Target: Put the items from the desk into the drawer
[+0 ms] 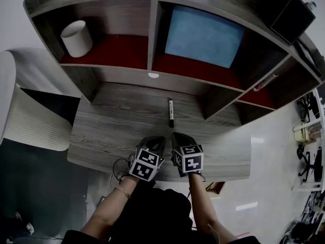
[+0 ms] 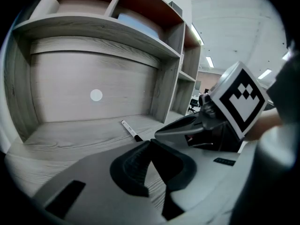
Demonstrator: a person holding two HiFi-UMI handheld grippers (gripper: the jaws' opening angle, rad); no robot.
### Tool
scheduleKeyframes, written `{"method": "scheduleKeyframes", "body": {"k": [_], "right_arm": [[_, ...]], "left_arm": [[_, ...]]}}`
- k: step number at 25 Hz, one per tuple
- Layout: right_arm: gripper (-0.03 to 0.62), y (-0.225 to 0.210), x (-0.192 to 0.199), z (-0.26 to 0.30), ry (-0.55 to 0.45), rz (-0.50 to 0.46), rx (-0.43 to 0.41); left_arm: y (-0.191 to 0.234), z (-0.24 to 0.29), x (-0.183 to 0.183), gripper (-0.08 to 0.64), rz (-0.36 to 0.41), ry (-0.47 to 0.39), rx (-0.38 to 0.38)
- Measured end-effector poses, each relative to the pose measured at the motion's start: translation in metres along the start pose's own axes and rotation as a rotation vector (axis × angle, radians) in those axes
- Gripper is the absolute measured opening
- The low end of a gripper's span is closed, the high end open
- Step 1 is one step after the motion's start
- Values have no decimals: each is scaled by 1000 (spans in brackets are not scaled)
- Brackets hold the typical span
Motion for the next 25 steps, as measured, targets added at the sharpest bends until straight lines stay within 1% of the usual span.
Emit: {"method": "scheduleKeyframes", "body": {"k": [4, 11, 15, 20, 25], "right_arm": [[18, -10, -14, 18, -1, -3, 19], [43, -25, -37, 56, 0, 11, 42], [62, -34, -40, 75, 35, 16, 69], [72, -42, -42, 96, 64, 14, 78], [82, -51, -38, 109, 94, 37, 92]], "left_arm": [[7, 2, 0, 28, -3, 3, 6], [26, -5, 4, 28, -23, 20, -29], [35, -10, 6, 28, -31, 32, -56], [41, -12, 12, 29, -53, 41, -77], [44, -14, 17, 29, -51, 53, -95]]}}
Point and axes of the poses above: the fingertips, and each gripper's own axes: z forward along the fingers, y to its left, x out of its underside, the point moved 8 cm from there along -z, backward along the fingers, and after that the axes turned 9 degrees about z, right-handed, at the moved point
